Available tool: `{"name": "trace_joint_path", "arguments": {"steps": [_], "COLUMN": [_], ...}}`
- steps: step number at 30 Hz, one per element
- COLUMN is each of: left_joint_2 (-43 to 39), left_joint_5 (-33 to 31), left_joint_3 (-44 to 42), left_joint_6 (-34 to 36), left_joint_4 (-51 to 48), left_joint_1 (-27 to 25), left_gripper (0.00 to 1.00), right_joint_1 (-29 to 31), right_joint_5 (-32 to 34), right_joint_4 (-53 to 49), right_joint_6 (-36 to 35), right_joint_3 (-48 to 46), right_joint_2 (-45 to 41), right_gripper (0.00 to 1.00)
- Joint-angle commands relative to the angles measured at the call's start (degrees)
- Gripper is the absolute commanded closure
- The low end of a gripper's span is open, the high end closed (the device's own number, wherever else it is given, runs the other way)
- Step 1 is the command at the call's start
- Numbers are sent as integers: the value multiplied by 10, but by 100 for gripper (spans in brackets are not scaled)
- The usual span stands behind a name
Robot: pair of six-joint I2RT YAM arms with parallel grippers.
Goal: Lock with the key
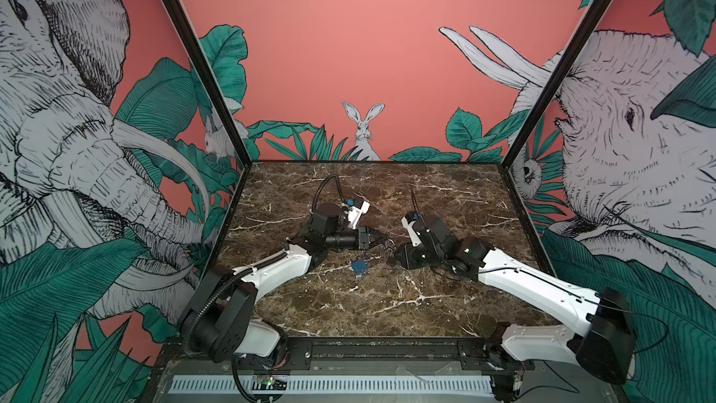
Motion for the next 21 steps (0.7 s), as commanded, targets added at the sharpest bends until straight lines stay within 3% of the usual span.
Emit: {"name": "trace_joint_path", "arguments": {"steps": [1, 21], "left_joint_2": [3, 37], "left_joint_5": [12, 29], "left_joint_3": [16, 32], "left_joint_6": [-6, -16], "left_joint_4": [27, 49], "left_joint_1": [-4, -23], "left_gripper": [62, 73], "right_joint_1": [-4, -8], "right_joint_5": [-4, 0], "right_joint_4": [25, 26], "right_joint_6": [5, 6], "right_joint_3": [-3, 0], "right_joint_2": [-23, -25], "right_gripper": [82, 82]}}
